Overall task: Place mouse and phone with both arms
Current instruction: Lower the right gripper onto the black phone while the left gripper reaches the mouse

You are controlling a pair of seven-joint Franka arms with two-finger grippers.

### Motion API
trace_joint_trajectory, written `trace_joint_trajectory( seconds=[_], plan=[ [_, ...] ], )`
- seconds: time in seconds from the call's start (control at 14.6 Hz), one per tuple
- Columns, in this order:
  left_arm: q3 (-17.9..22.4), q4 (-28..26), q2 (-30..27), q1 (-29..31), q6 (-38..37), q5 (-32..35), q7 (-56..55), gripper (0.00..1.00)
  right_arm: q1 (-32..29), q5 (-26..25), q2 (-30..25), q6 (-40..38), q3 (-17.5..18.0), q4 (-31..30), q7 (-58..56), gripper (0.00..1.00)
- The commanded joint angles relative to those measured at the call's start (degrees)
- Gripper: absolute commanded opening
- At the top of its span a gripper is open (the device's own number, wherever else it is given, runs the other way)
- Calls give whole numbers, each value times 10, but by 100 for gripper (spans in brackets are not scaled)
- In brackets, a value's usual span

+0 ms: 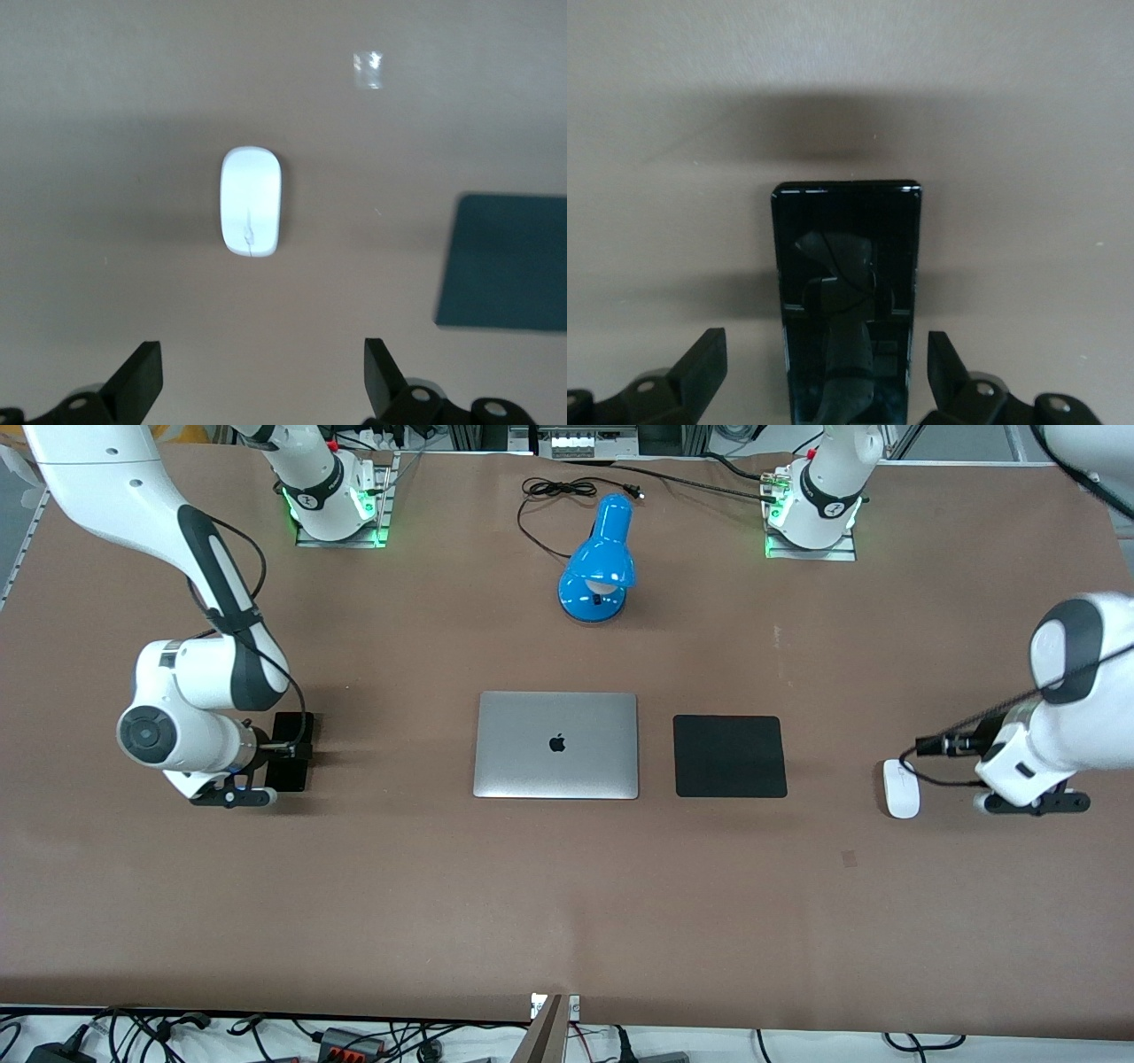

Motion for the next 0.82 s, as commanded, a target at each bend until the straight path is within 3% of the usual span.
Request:
trace_joint_trajectory(
  seconds=[0.0, 0.41, 0.75],
  plan=[
    [-7, -67, 1, 14, 114, 12, 36, 100, 2, -15, -24, 29, -3, -43, 14, 100],
    [-7, -207, 15, 33, 381, 12, 90, 100, -2, -15, -22, 31, -4, -51, 28, 100],
    [-7, -226, 49, 40, 436, 12, 94, 100, -10, -15, -17, 55, -5, -64, 29, 100]
  ],
)
